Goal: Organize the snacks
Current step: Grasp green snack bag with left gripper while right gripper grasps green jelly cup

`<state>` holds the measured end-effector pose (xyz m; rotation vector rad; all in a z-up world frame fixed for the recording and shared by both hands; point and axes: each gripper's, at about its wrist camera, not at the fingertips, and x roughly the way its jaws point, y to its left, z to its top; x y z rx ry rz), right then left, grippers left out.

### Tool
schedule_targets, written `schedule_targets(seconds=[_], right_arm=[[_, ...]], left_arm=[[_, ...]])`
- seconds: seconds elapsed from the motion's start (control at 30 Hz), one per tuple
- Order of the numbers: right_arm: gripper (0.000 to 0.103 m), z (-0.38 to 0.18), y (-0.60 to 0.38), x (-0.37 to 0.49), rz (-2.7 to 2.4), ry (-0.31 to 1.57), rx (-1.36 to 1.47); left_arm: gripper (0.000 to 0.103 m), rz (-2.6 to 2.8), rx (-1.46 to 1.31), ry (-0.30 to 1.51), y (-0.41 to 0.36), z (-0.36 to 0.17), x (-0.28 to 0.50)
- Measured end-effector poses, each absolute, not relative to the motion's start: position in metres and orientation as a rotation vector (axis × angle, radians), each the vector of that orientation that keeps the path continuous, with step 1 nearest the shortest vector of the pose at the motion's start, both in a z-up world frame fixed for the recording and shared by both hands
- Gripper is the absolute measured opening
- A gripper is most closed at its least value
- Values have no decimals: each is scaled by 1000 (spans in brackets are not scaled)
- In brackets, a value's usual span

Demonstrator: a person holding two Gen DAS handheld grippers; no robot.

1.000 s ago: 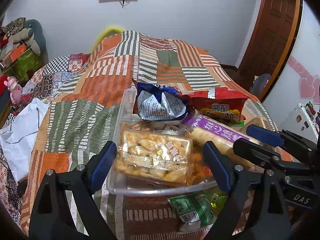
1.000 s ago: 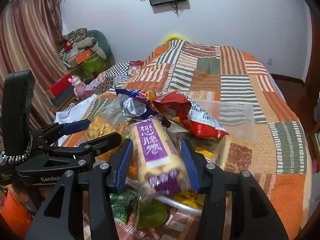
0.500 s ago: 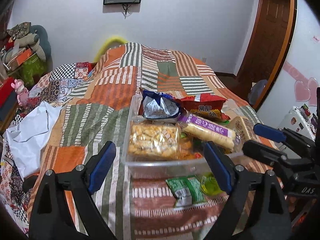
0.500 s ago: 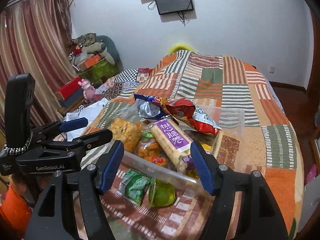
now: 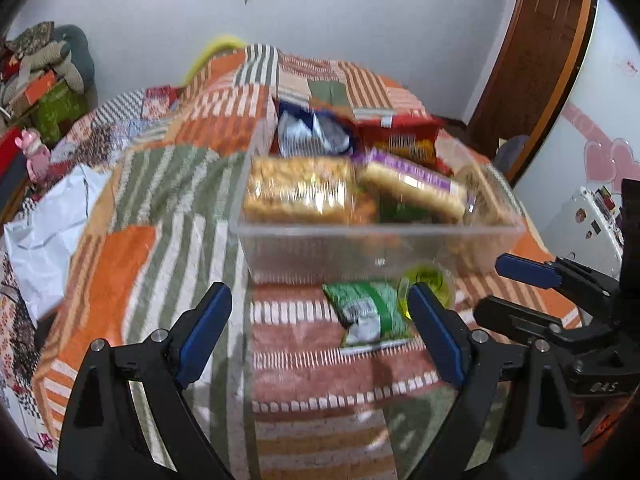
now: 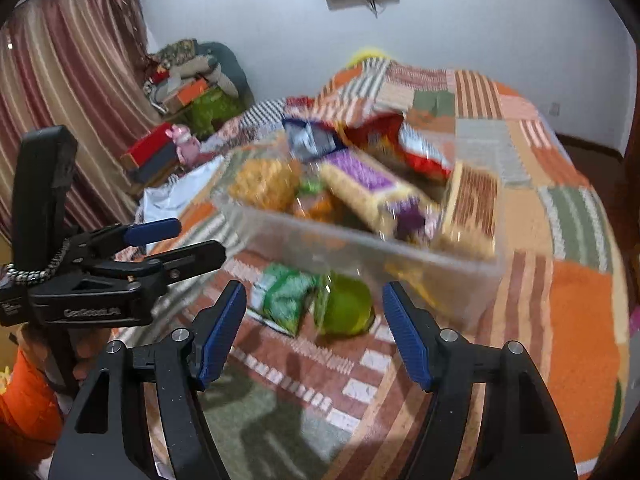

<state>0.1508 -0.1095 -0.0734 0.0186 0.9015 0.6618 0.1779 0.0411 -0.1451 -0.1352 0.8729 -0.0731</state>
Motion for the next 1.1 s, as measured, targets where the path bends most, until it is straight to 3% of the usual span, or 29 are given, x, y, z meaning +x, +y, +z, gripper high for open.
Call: schedule_targets(seconds=[0.23,0.43,0.5,0.57,1.0,1.1], right_arm=[[67,-100,-113,164,632,988,56],[54,-112,-106,171,635,1030,66],[43,-115,-102,174,639,1038,65],[38,-115,-101,174,641,1041,69],[37,-105,-133,161,598,1012,96],[37,-104,-140,159,594,1010,97]], left_arm=[[90,-86,-151,955,39,-174,185],[90,-107,-176,982,38,-185,191],[90,-114,-175,982,36,-186,193],[90,-121,-178,985,35,-188,195],[90,-141,-166,993,13,-199,218],[83,-146,-143,995,5,-201,221]])
